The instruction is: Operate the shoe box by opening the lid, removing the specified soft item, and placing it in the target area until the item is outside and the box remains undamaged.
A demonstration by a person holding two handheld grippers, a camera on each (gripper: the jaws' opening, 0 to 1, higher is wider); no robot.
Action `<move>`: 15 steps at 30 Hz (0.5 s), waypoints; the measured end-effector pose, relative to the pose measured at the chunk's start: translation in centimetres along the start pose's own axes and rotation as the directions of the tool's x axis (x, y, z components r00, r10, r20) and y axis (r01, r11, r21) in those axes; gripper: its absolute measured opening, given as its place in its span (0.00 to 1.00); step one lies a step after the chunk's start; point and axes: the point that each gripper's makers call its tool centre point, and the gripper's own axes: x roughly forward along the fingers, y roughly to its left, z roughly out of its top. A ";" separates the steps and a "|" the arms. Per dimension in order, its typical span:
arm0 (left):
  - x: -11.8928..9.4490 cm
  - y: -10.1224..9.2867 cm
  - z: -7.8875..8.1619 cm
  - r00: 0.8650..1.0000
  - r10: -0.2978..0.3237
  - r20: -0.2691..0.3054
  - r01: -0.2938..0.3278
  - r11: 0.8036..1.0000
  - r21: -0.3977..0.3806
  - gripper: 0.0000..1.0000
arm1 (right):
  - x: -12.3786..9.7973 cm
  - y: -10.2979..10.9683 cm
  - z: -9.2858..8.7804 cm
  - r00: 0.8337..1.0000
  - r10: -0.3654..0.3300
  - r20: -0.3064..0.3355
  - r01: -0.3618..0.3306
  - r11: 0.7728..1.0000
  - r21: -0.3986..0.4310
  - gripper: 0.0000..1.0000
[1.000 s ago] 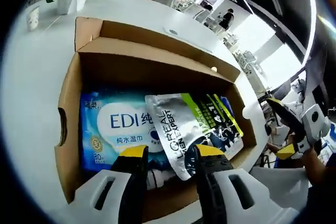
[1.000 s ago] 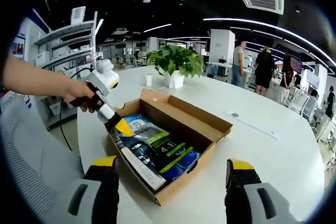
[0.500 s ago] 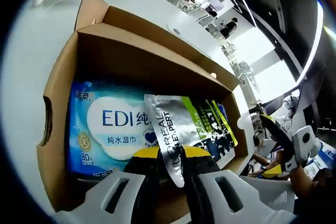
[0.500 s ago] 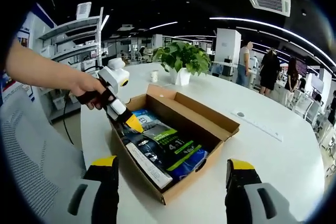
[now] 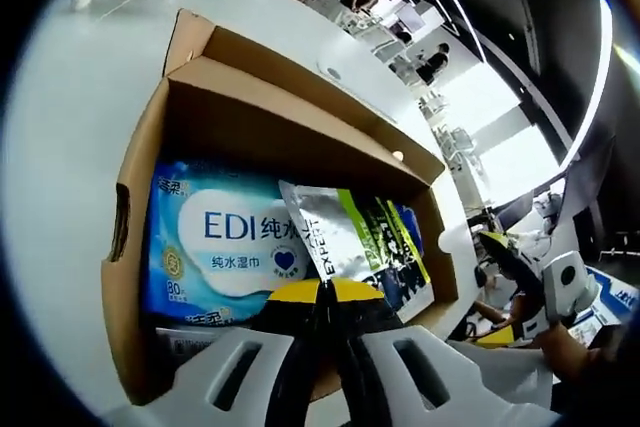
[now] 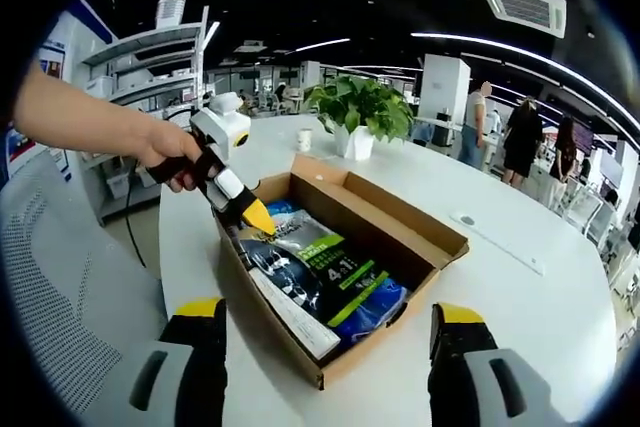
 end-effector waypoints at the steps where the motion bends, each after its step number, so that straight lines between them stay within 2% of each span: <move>1: -0.1 -0.2 0.1 1.000 -0.002 0.004 0.002 1.000 -0.002 0.00 | 0.0 0.1 0.0 1.000 0.000 -0.001 0.000 1.000 -0.004 0.83; 15: -1.2 -2.4 1.4 0.999 -0.037 0.040 0.037 0.999 0.000 0.00 | 0.9 1.7 0.1 1.000 0.027 0.009 -0.027 0.998 -0.050 0.78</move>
